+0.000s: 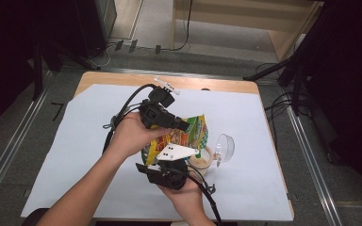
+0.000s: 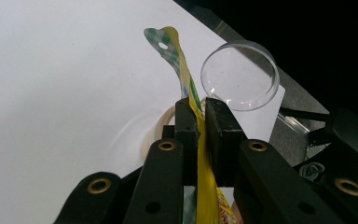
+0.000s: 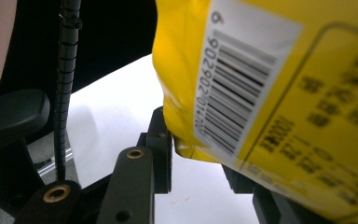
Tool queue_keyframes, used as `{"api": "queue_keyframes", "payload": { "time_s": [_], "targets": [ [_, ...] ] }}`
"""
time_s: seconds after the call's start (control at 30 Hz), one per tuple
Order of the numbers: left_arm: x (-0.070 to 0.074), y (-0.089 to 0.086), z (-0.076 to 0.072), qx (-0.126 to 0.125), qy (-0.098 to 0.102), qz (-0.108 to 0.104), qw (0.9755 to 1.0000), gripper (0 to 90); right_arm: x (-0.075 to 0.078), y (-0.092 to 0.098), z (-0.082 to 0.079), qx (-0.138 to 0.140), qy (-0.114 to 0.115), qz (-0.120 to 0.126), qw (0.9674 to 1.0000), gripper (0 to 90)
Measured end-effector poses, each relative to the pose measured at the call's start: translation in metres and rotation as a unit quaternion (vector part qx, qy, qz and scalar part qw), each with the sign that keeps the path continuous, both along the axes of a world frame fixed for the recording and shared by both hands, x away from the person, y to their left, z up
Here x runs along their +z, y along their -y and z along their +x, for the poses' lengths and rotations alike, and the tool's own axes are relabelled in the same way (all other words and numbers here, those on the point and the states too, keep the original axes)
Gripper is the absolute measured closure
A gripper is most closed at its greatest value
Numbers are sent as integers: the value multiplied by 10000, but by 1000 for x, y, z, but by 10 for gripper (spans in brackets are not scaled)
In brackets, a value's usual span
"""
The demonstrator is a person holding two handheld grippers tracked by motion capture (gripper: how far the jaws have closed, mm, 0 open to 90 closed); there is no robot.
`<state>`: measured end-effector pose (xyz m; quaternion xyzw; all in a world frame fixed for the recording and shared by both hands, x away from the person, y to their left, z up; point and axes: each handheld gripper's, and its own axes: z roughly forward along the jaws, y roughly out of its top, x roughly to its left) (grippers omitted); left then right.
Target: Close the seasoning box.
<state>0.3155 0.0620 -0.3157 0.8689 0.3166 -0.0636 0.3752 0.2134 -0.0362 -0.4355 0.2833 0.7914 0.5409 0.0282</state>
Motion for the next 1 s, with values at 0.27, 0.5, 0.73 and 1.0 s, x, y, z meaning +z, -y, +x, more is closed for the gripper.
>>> {"api": "queue_keyframes", "payload": {
  "time_s": [0.27, 0.5, 0.73, 1.0],
  "targets": [
    [3, 3, -5, -20, 64, 85, 9999, 845, -3, 1, 1, -47, -25, 36, 10000, 689],
    [4, 4, -5, -14, 67, 101, 9999, 845, -1, 1, 0, -41, -35, 68, 10000, 689],
    [4, 5, -5, -14, 13, 135, 9999, 848, 0, 0, 0, -24, -20, 50, 10000, 690],
    [3, 4, -2, -34, -138, 78, 9999, 848, 0, 0, 0, -24, -41, 33, 10000, 691]
  ]
}}
